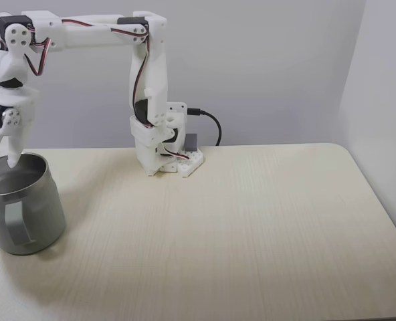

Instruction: Grasp a dressing and put it in the cup.

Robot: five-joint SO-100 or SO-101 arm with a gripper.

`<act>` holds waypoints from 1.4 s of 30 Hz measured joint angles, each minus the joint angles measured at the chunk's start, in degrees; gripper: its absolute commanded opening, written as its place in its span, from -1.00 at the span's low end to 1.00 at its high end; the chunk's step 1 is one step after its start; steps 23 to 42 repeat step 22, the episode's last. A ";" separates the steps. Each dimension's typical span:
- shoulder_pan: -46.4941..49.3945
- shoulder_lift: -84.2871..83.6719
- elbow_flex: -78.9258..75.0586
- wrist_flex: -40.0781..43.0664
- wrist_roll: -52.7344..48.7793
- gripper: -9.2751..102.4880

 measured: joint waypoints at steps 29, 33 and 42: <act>-3.87 3.96 2.72 0.00 0.79 -0.43; -3.87 3.96 2.72 0.00 0.79 -0.43; -3.87 3.96 2.72 0.00 0.79 -0.43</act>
